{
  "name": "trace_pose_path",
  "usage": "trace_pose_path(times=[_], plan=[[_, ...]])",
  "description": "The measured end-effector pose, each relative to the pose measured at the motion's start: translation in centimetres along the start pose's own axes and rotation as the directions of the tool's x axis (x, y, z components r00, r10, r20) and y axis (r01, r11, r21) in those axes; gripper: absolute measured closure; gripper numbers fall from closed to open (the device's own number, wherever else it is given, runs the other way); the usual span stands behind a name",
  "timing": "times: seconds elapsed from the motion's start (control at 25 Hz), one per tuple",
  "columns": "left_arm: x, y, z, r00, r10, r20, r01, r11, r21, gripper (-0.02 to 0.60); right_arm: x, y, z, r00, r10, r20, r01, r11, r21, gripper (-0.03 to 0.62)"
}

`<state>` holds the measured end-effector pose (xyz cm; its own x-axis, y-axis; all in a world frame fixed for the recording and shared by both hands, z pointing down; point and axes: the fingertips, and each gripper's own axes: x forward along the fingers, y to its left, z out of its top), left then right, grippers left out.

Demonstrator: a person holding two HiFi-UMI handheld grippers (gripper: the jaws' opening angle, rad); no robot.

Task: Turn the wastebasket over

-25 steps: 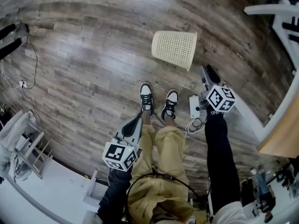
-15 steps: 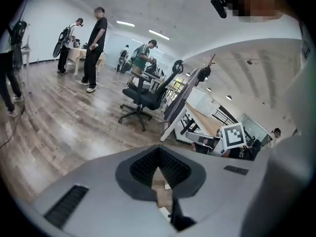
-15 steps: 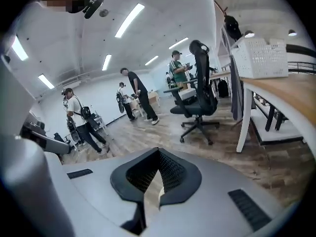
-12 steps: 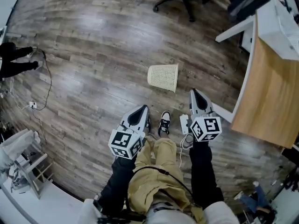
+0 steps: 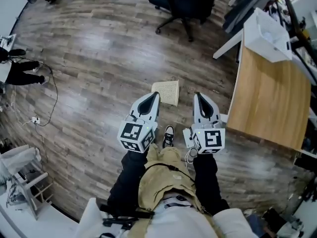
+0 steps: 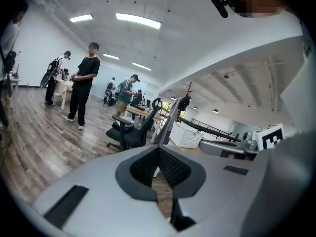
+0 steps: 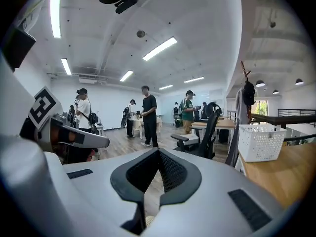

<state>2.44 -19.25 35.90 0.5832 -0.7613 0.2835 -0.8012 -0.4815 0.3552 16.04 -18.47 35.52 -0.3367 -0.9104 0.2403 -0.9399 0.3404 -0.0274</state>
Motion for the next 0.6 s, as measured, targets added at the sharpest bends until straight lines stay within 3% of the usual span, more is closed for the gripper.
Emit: trace_pose_path(times=[0.6], plan=[[-4.4, -5.9, 12.3, 0.980, -0.038, 0.194, 0.008, 0.988, 0.155, 0.581, -4.7, 2.3, 13.8, 0.972, 0.031, 0.231, -0.006, 0.994, -0.105, 0.574]])
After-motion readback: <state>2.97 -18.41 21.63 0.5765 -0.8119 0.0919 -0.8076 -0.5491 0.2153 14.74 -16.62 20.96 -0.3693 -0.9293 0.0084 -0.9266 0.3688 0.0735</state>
